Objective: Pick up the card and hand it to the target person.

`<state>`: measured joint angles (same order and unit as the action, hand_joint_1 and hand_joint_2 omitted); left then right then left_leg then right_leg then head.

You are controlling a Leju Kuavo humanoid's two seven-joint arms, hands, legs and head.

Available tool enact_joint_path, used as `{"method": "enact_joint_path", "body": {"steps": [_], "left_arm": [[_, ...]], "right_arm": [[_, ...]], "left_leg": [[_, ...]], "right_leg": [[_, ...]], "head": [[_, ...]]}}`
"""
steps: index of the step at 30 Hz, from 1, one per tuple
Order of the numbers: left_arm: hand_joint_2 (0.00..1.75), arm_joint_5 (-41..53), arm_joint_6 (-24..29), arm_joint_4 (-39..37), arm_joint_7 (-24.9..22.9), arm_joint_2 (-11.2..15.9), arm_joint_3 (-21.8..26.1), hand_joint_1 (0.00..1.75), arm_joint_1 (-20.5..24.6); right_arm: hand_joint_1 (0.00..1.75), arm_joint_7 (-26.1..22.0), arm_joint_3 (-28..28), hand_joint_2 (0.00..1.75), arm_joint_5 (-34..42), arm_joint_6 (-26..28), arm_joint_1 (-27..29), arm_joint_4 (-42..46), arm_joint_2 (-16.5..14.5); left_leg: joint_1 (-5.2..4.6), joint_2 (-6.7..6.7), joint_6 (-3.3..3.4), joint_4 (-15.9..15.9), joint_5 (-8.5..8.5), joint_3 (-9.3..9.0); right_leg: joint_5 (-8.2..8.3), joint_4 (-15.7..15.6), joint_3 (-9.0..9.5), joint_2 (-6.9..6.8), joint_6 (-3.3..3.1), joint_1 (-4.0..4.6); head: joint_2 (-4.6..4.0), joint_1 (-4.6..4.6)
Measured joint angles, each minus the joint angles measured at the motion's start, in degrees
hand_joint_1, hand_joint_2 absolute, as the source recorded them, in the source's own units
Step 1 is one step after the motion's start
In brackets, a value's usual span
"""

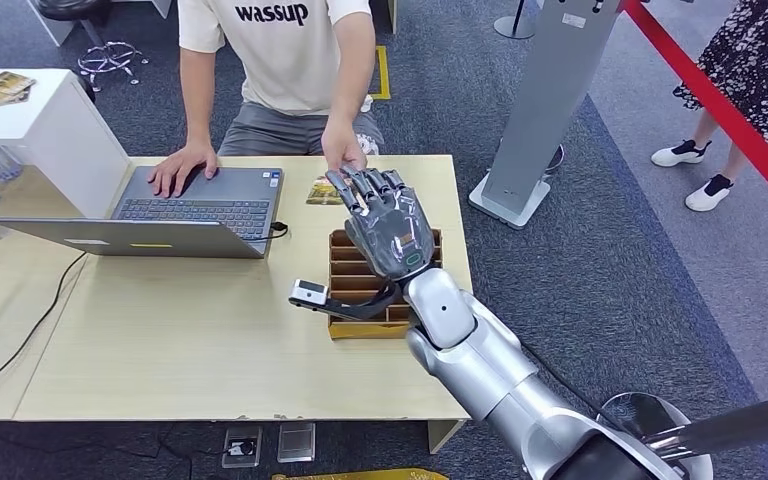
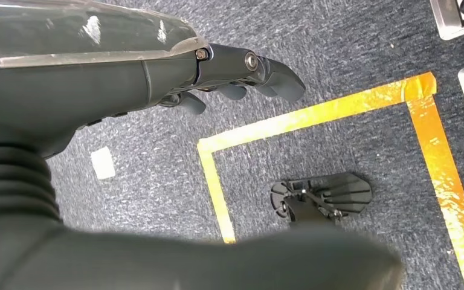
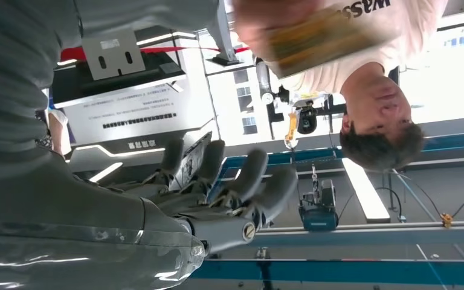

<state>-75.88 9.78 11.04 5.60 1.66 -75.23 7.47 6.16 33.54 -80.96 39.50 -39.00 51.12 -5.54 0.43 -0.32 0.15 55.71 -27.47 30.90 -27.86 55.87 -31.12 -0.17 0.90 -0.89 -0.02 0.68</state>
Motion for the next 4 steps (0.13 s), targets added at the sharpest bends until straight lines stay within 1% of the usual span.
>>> {"method": "enact_joint_path", "body": {"steps": [4], "left_arm": [[0.00, -0.3, 0.0, 0.0, 0.1, 0.0, 0.0, 0.00, -0.1]], "right_arm": [[0.00, 0.0, -0.2, 1.75, 0.3, 0.0, 0.0, -0.2, -0.2]], "left_leg": [[0.00, 0.00, 0.00, 0.0, 0.00, 0.00]], "right_leg": [[0.00, 0.0, 0.00, 0.00, 0.00, 0.00]], "head": [[0.00, 0.05]]}}
